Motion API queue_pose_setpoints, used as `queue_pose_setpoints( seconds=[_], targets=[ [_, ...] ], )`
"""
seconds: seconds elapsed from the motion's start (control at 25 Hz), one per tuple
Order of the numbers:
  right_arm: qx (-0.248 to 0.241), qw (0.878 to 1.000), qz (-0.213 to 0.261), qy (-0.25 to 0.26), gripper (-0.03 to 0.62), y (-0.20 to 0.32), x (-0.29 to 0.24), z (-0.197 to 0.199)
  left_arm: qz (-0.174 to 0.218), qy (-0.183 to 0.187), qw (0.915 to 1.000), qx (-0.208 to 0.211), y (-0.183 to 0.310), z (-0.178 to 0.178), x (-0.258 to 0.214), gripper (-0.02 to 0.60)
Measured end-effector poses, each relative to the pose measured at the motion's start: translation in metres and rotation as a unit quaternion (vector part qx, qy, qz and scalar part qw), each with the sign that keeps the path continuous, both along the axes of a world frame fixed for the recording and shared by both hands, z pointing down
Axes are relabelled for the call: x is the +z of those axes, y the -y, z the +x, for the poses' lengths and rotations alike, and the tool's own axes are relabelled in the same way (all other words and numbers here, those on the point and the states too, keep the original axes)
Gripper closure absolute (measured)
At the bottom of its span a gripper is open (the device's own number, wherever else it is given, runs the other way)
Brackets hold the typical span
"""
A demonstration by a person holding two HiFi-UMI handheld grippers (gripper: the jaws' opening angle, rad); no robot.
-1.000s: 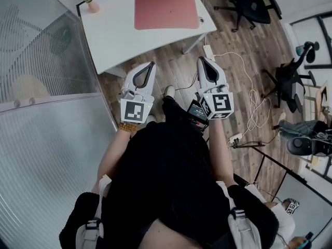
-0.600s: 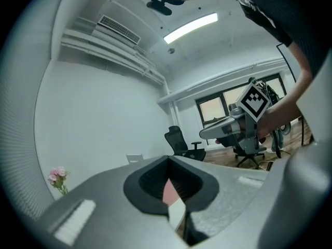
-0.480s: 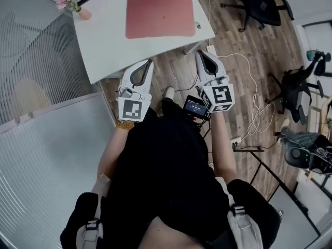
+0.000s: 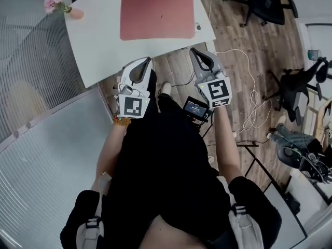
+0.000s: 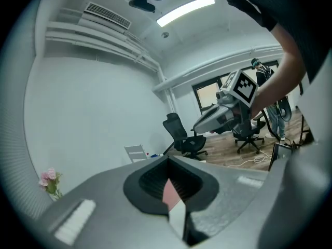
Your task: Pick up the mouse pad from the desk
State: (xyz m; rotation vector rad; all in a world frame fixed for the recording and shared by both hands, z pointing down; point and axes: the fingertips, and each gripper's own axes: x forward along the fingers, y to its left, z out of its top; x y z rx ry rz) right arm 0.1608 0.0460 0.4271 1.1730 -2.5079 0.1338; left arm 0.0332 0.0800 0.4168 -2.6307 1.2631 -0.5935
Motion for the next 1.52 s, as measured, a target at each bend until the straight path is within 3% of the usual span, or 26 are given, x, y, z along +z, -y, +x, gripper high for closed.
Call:
queue_pose_setpoints(
  seconds=[0.2, 0.6, 0.76, 0.92, 1.12, 1.2, 1.4, 1.52],
  targets=[
    [-0.046, 0.997, -0.024, -0.064, 0.568, 0.03, 0.018, -0.014, -0.041, 0.021, 0.9989, 0.013, 0.043, 0.005, 0.045, 0.58],
    [-0.075, 0.98, -0.06, -0.175, 0.565, 0.115, 0.052, -0.02, -0.082, 0.104, 0.9855, 0.105, 0.118, -0.005, 0.117, 0.544],
    [-0.096, 0.969, -0.062, -0.218, 0.542, 0.138, 0.076, -0.039, -0.093, 0.158, 0.9725, 0.144, 0.133, -0.021, 0.144, 0.522],
    [-0.137, 0.947, -0.059, -0.286, 0.504, 0.145, 0.098, -0.045, -0.126, 0.174, 0.9598, 0.18, 0.139, -0.011, 0.169, 0.48],
    [-0.207, 0.925, -0.086, -0.308, 0.476, 0.146, 0.15, -0.057, -0.161, 0.237, 0.9294, 0.233, 0.142, 0.003, 0.213, 0.427],
    [-0.231, 0.917, -0.102, -0.308, 0.468, 0.143, 0.175, -0.058, -0.171, 0.255, 0.9212, 0.239, 0.141, 0.009, 0.226, 0.423],
    [-0.294, 0.89, -0.12, -0.328, 0.433, 0.127, 0.227, -0.067, -0.206, 0.272, 0.9108, 0.232, 0.134, 0.011, 0.258, 0.417],
    [-0.322, 0.879, -0.124, -0.328, 0.407, 0.116, 0.247, -0.074, -0.221, 0.285, 0.9029, 0.234, 0.132, 0.009, 0.274, 0.417]
  ],
)
